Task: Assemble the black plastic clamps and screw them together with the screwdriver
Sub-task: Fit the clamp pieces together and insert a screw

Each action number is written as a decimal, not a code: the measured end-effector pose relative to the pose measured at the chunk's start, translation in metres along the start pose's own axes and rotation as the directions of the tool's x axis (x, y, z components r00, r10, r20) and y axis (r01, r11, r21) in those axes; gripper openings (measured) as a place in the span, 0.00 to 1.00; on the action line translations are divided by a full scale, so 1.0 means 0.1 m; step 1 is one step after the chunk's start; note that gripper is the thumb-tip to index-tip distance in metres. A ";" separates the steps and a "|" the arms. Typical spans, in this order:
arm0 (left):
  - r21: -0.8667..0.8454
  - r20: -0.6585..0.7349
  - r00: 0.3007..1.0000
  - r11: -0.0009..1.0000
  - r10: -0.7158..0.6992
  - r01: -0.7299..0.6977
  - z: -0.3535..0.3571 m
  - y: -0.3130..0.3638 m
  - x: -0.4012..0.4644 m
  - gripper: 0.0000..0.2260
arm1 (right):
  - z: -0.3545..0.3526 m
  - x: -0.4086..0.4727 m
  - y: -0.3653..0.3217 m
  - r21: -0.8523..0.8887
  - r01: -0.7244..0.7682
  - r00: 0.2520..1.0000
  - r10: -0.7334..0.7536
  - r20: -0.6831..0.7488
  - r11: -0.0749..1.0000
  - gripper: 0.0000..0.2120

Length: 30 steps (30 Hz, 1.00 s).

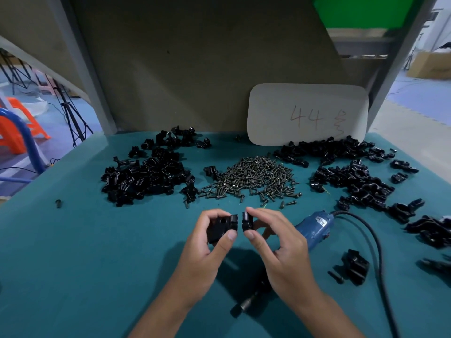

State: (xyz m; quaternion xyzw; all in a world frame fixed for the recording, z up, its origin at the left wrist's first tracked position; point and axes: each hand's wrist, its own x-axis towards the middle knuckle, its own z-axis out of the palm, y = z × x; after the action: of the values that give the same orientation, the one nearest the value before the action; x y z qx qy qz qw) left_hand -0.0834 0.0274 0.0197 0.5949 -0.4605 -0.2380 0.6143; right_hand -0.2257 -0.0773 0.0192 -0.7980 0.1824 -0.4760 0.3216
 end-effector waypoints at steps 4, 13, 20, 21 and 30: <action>0.009 -0.023 0.999 0.999 0.033 -0.033 0.00 -0.01 0.00 0.14 | 0.00 0.00 -0.01 0.005 -0.003 1.000 0.003 0.016 1.000 0.14; -0.025 0.026 0.997 0.997 0.074 -0.073 0.02 0.07 -0.01 0.14 | -0.01 0.01 -0.06 0.046 -0.018 0.999 0.016 0.033 0.999 0.13; -0.030 -0.001 0.997 0.997 0.071 -0.071 0.04 0.10 -0.01 0.11 | -0.02 0.01 -0.09 0.057 -0.034 0.998 0.031 0.059 0.998 0.15; -0.027 -0.007 0.997 0.997 0.073 -0.073 0.04 0.10 -0.01 0.11 | -0.02 0.02 -0.09 0.058 -0.036 0.997 0.032 0.063 0.998 0.15; -0.052 0.014 1.000 0.998 0.023 -0.022 0.07 0.08 -0.02 0.12 | -0.01 0.04 -0.05 0.190 -0.012 1.000 0.011 0.007 0.982 0.12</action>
State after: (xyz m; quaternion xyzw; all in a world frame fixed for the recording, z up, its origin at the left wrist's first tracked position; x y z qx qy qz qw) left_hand -0.0922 0.0270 0.0257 0.5719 -0.4652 -0.2474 0.6287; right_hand -0.2245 -0.0764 0.0258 -0.7640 0.1399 -0.4870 0.3995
